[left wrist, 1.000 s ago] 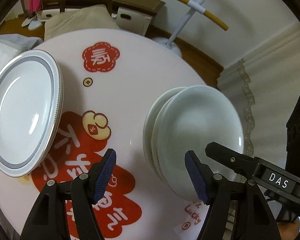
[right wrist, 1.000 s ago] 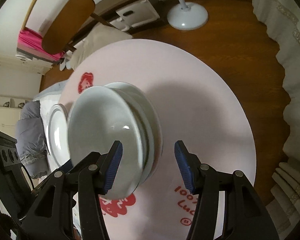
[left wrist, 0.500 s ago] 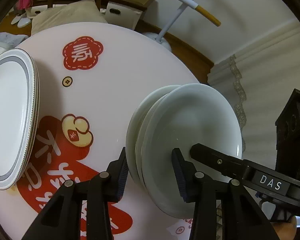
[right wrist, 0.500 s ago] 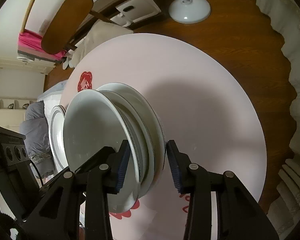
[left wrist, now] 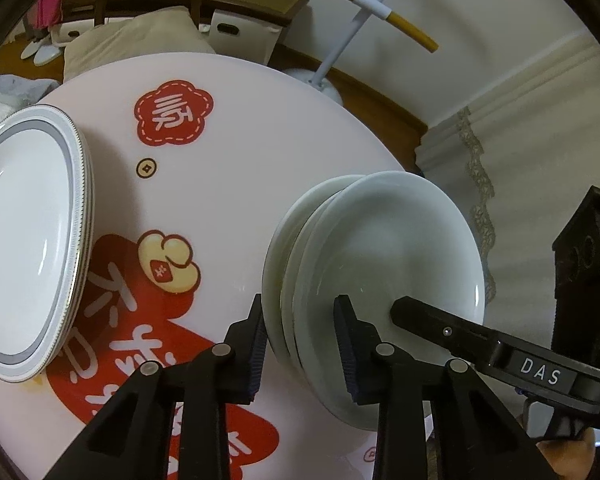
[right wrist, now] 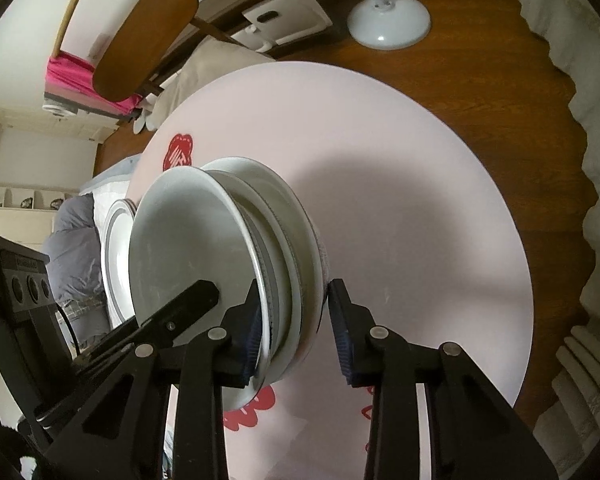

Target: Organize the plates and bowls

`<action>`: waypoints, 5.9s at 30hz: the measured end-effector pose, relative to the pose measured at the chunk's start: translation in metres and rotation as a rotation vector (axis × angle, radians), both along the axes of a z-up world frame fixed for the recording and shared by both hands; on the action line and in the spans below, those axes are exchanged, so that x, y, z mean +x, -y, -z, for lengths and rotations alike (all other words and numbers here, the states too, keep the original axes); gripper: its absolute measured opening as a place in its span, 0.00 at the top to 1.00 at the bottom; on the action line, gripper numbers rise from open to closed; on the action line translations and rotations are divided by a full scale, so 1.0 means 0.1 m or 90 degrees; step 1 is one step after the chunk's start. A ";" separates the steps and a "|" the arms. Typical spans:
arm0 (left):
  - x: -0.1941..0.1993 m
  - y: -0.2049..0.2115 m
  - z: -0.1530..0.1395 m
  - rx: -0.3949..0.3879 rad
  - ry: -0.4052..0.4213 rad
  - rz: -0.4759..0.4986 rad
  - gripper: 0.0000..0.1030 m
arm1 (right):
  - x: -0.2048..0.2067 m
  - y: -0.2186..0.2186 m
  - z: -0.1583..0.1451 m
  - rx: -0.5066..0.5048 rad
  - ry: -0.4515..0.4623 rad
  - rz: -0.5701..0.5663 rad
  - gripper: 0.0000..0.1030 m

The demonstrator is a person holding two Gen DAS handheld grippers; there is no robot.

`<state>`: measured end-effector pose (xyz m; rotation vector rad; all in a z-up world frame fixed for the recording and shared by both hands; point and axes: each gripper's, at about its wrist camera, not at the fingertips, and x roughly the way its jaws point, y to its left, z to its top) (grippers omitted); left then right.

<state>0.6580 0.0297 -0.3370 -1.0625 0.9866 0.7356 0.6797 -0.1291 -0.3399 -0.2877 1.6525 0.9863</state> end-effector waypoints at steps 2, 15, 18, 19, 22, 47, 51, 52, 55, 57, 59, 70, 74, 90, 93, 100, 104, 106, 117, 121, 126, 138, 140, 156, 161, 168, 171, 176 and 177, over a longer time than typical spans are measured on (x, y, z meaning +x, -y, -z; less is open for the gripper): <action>-0.03 0.02 -0.03 0.008 -0.003 0.004 0.73 | -0.03 0.01 0.00 0.003 -0.005 -0.002 0.69; -0.55 0.02 -0.42 0.037 0.020 -0.008 0.74 | -0.42 -0.14 -0.29 0.032 0.012 -0.024 0.69; -0.74 -0.03 -0.54 0.048 0.027 -0.016 0.74 | -0.59 -0.25 -0.38 0.043 0.020 -0.033 0.69; -0.83 -0.05 -0.58 0.052 0.030 -0.020 0.74 | -0.65 -0.28 -0.41 0.047 0.021 -0.035 0.69; -1.09 -0.10 -0.69 0.064 0.034 -0.030 0.74 | -0.85 -0.41 -0.49 0.057 0.030 -0.044 0.69; -2.67 -0.74 -0.79 0.045 0.001 -0.095 0.74 | -2.12 -1.47 -0.15 0.040 0.016 -0.108 0.69; -2.65 -0.85 -0.75 0.038 0.000 -0.090 0.74 | -2.11 -1.51 -0.11 0.033 0.017 -0.104 0.69; -2.65 -0.87 -0.75 0.035 0.000 -0.089 0.74 | -2.11 -1.51 -0.10 0.031 0.017 -0.103 0.69; -2.62 -0.92 -0.70 0.029 -0.002 -0.086 0.74 | -2.11 -1.52 -0.08 0.027 0.017 -0.101 0.69; -2.57 -0.98 -0.65 0.026 -0.004 -0.083 0.74 | -2.10 -1.52 -0.07 0.024 0.016 -0.098 0.69; -2.55 -1.01 -0.62 0.023 -0.005 -0.082 0.74 | -2.08 -1.49 -0.07 0.023 0.015 -0.096 0.69; -2.55 -1.07 -0.54 0.012 0.001 -0.078 0.73 | -2.09 -1.46 -0.08 0.018 0.019 -0.084 0.69; -2.59 -1.07 -0.50 0.007 0.008 -0.070 0.71 | -2.12 -1.44 -0.09 0.014 0.022 -0.070 0.67; -3.06 -0.82 -0.80 0.061 0.020 -0.040 0.35 | -2.25 -0.89 -0.56 0.046 0.089 0.017 0.32; -3.11 -0.68 -0.90 0.078 0.039 -0.034 0.35 | -2.27 -0.70 -0.67 0.061 0.092 0.034 0.31; -3.25 -0.20 -1.17 0.160 0.037 0.005 0.34 | -2.49 -0.17 -0.97 0.085 0.136 0.046 0.29; -3.33 0.32 -1.28 0.212 0.008 0.060 0.29 | -2.70 0.22 -1.08 0.089 0.172 0.058 0.28; -3.39 0.60 -1.32 0.222 -0.002 0.083 0.28 | -2.84 0.47 -1.13 0.091 0.184 0.073 0.27; -3.62 1.56 -1.79 0.279 0.007 0.214 0.20 | -3.55 1.39 -1.43 0.102 0.217 0.194 0.18; -3.70 1.44 -1.88 0.306 0.028 0.278 0.19 | -3.71 1.38 -1.49 0.101 0.249 0.245 0.08; -3.83 0.91 -1.80 0.308 0.062 0.356 0.15 | -3.92 1.14 -1.41 0.094 0.281 0.330 0.08; -4.33 0.18 -1.85 0.349 0.172 0.540 0.12 | -4.92 0.64 -1.48 0.071 0.434 0.503 0.01; -4.39 0.19 -1.80 0.361 0.195 0.554 0.11 | -5.01 0.63 -1.48 0.064 0.462 0.497 0.01; -5.16 0.59 -0.96 0.519 0.345 0.612 0.01 | -5.93 0.99 -0.99 0.085 0.697 0.647 0.00; -5.56 0.42 -0.74 0.512 0.396 0.614 0.01 | -6.34 0.78 -0.88 0.078 0.749 0.675 0.00; -6.26 0.05 -0.85 0.514 0.465 0.594 0.01 | -6.94 0.37 -1.09 0.053 0.800 0.693 0.00; -6.50 -0.07 -0.88 0.518 0.488 0.582 0.01 | -7.18 0.27 -1.18 0.054 0.822 0.703 0.00; -6.85 -0.30 -0.93 0.516 0.512 0.553 0.01 | -7.47 0.09 -1.25 0.052 0.847 0.707 0.00; -6.90 -0.34 -0.93 0.515 0.519 0.546 0.01 | -7.50 0.07 -1.26 0.054 0.848 0.705 0.00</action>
